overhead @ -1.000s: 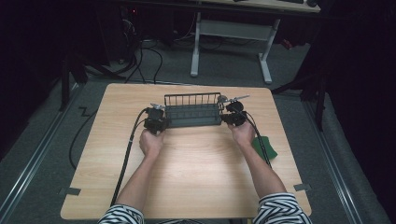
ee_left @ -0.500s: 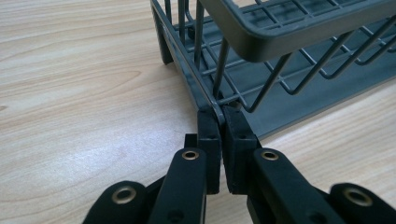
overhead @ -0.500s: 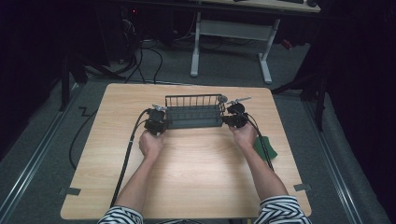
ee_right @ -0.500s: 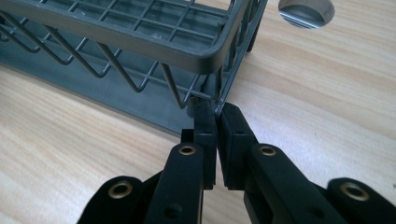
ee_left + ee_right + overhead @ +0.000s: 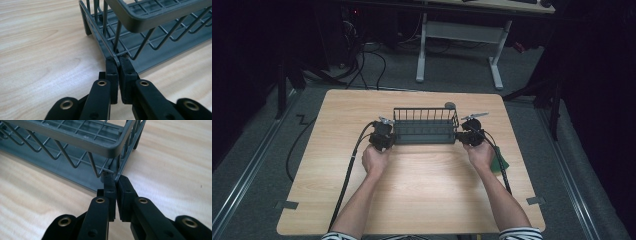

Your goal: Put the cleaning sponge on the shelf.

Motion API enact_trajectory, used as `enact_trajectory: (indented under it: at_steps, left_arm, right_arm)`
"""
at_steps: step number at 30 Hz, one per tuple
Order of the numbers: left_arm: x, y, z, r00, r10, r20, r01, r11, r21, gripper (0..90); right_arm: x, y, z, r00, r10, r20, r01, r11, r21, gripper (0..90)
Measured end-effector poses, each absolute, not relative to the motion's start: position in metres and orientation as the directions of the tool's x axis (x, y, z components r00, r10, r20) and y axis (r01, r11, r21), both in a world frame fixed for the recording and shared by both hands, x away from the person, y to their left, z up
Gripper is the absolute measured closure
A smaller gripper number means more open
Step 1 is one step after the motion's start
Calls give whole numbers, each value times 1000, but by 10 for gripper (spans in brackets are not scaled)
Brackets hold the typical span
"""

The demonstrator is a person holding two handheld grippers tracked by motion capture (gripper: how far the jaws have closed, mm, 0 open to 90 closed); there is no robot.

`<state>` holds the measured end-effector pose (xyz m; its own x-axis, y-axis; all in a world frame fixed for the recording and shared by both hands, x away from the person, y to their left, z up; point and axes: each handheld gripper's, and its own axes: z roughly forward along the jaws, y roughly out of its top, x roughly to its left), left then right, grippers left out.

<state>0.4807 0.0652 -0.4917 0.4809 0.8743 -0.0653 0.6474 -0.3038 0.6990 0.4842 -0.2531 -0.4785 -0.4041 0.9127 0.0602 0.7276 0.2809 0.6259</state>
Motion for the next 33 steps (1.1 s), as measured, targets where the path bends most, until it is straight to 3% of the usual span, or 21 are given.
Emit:
enact_trajectory:
  at_steps: [33]
  left_arm:
    - [366,78,-496,552,831,-69,615,-349,707,869]
  right_arm:
    - [353,-258,-483,-472,878,76,695,317,645,872]
